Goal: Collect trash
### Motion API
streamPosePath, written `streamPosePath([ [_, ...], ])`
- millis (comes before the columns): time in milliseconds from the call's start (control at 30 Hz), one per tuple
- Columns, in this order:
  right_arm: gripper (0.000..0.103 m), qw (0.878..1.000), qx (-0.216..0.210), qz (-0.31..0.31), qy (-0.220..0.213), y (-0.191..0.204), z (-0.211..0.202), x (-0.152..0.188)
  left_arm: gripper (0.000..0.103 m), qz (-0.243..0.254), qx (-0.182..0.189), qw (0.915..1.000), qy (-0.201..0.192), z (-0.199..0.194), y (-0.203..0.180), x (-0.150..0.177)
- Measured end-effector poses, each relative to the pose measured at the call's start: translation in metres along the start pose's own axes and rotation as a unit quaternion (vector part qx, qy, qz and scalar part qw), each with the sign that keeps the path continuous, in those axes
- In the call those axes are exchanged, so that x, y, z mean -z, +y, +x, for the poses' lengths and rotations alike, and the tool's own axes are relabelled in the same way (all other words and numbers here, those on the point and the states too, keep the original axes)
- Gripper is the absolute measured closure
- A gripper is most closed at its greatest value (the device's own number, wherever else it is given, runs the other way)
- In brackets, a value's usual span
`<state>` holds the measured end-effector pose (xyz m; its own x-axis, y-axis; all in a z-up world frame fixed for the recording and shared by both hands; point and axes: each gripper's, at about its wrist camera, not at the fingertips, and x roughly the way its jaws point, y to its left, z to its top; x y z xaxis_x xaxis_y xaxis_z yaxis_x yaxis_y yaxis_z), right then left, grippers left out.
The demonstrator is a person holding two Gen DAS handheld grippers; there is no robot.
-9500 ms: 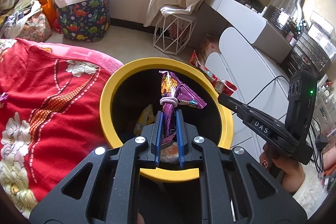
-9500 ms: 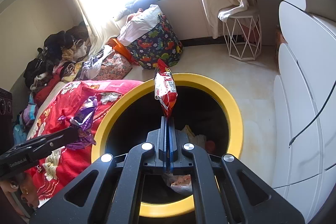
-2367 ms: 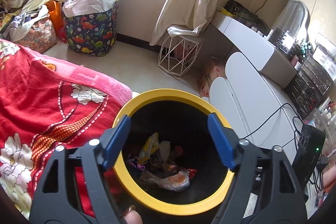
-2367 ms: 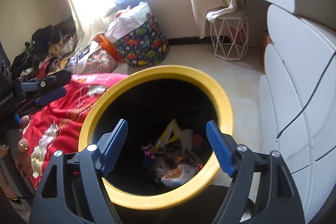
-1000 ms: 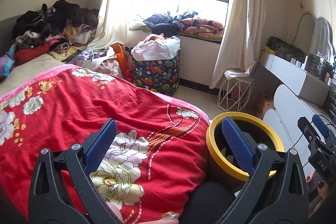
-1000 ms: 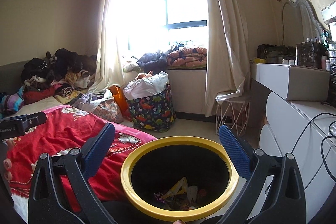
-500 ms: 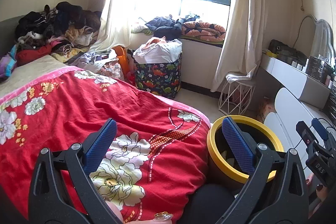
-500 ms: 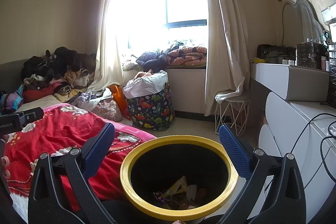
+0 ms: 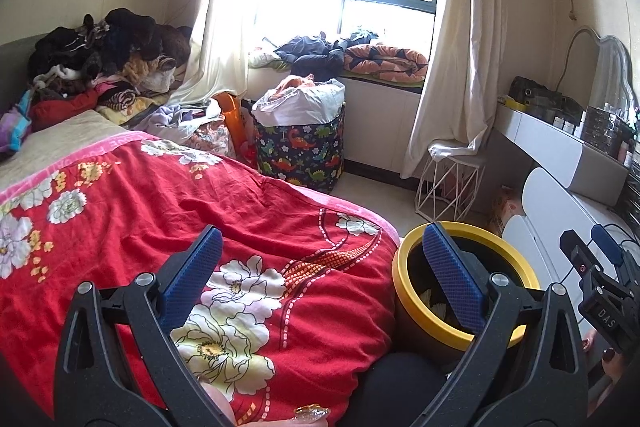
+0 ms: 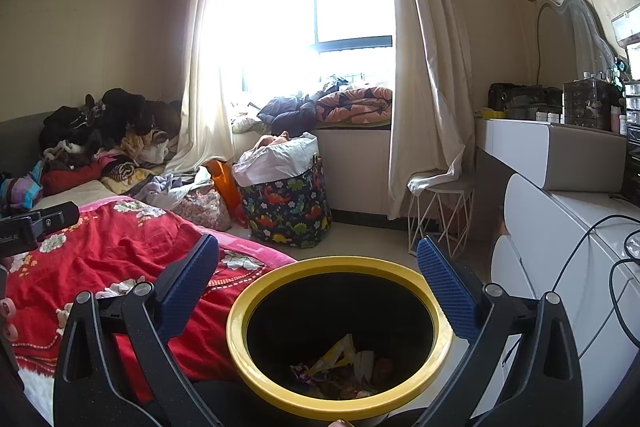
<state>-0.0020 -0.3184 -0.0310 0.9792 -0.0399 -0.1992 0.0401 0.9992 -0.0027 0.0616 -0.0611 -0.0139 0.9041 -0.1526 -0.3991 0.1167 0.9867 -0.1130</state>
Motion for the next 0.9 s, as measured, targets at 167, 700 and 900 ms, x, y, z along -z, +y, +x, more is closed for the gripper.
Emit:
streamPosePath([
  [167,0.007,1.0,0.001,0.001,0.0,-0.0013,0.0002,0.0014,0.011,0.0,0.0,1.0,0.0,-0.0002,-0.0004,0.0002],
  [700,0.007,1.0,0.0,0.001,0.0,-0.0017,0.0002,0.0012,0.011,0.0,0.0,1.0,0.002,-0.0005,-0.0005,0.0012],
  [900,0.007,1.0,0.0,0.0,-0.001,-0.0026,0.0,0.0002,0.011,0.0,0.001,1.0,0.003,-0.0004,-0.0005,0.0011],
])
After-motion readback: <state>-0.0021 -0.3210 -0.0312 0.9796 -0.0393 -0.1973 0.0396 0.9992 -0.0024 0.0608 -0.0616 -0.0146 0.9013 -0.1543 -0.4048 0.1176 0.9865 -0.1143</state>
